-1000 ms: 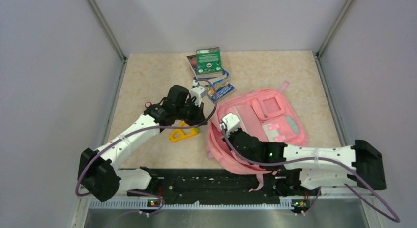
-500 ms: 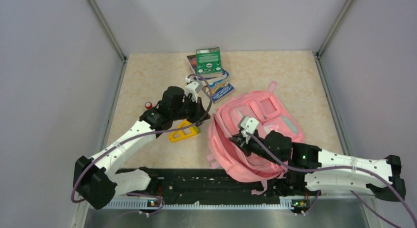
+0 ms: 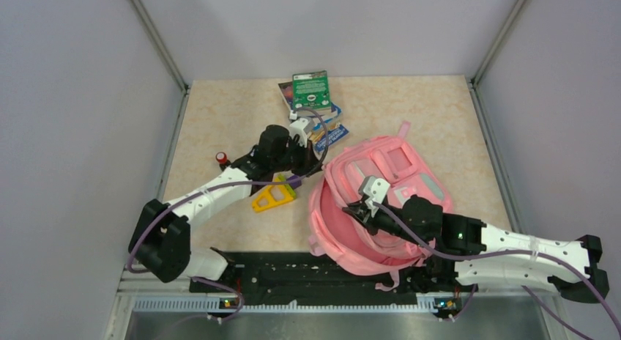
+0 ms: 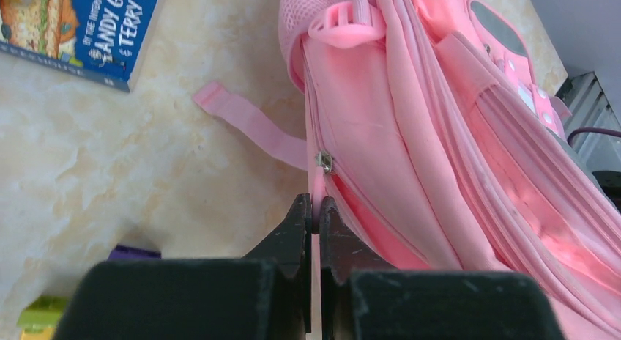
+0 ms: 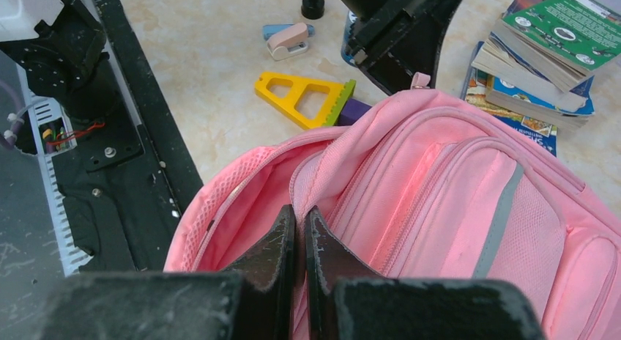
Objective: Pack the student bag
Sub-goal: Unzip the student bag at the center of the board.
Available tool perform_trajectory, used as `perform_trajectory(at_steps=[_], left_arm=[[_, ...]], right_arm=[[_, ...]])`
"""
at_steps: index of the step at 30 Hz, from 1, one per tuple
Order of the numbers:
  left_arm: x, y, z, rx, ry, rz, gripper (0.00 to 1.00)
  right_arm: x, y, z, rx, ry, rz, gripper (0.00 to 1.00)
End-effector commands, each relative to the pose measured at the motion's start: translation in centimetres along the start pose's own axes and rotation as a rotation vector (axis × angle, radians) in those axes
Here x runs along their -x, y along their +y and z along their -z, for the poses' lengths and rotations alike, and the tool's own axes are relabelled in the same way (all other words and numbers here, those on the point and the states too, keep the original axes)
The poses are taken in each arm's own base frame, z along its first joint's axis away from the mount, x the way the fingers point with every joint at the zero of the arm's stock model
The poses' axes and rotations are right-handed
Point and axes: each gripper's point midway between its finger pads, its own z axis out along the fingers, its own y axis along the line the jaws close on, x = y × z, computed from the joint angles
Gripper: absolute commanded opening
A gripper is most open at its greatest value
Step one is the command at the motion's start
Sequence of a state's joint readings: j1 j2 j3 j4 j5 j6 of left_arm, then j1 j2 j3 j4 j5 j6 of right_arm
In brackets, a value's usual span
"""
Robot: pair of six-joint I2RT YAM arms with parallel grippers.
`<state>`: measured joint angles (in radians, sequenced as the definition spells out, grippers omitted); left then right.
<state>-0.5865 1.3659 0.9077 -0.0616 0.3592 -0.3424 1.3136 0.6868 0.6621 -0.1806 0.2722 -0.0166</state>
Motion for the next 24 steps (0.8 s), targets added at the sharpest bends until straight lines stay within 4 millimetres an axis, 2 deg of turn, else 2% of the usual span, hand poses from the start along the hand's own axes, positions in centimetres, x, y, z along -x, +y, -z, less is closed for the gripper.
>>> perform_trajectory(at_steps=[1, 9, 13, 19, 24], left_arm=[[5.5, 0.1, -1.9, -0.035, -0.208, -0.069, 0.00], [6.2, 0.9, -5.6, -0.083, -0.219, -0.054, 0.00], [6.6, 1.2, -6.7, -0.098, -0.246, -0.056, 0.00], [6.1, 1.8, -8.8, -0.123, -0.247, -0.031, 0.00], [6.1, 1.8, -9.5, -0.134, -0.244, -0.031, 0.00]], right_arm=[[7.9, 0.7, 1.7, 0.066, -0.236, -0.024, 0.00], [8.6, 0.5, 1.7, 0.057, -0.254, -0.018, 0.00], [8.6, 0.4, 1.8, 0.053, -0.254, -0.018, 0.00], [8.6, 0.4, 1.7, 0.051, -0.264, -0.020, 0.00], [8.4, 0.5, 1.4, 0.051, -0.257, -0.019, 0.00]])
